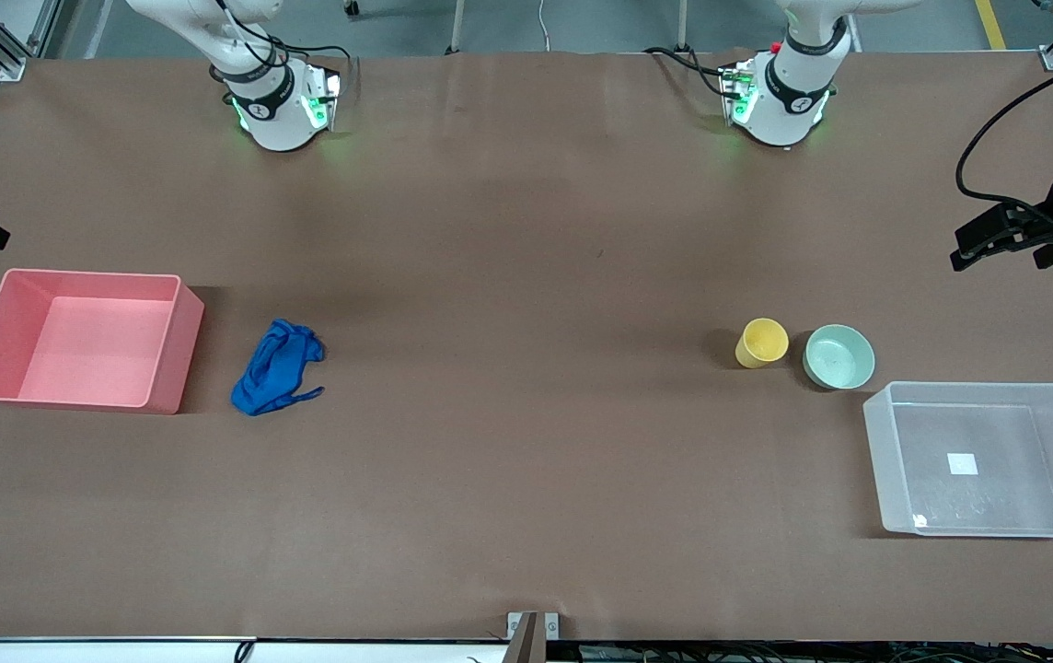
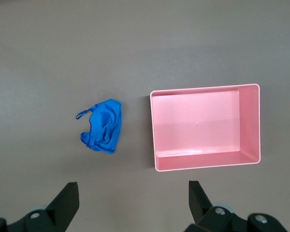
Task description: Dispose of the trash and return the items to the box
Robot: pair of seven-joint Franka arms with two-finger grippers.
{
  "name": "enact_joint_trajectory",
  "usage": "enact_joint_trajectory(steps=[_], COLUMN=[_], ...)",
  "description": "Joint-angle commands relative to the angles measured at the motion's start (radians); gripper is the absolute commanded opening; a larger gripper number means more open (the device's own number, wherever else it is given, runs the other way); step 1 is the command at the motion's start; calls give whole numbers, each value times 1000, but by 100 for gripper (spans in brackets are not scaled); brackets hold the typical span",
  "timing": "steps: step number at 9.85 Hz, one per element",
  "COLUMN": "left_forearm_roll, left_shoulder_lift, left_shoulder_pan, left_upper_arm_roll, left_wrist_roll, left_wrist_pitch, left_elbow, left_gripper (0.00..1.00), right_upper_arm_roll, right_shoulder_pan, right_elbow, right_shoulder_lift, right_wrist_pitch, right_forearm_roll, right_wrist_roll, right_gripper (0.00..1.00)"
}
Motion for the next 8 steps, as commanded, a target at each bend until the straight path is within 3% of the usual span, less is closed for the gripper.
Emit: enact_joint_trajectory(steps=[1,8], left_forearm_roll=[-3,-12], left_shoulder_lift=[18,18], left_shoulder_pan=[1,3], left_upper_arm_roll=[-1,-2], left_wrist_roll=[16,21], left_wrist_pitch=[-21,10], left_elbow=[-1,-21], left_gripper=[100,99], right_upper_arm_roll=[14,13], right_shoulder_pan=[-22,-23], right_elbow=[-27,-27], right_shoulder_lift=[-25,-25], right_wrist_pitch=[4,4], right_forearm_roll=[10,12], right_wrist_roll=[-4,-4], right_gripper=[100,100])
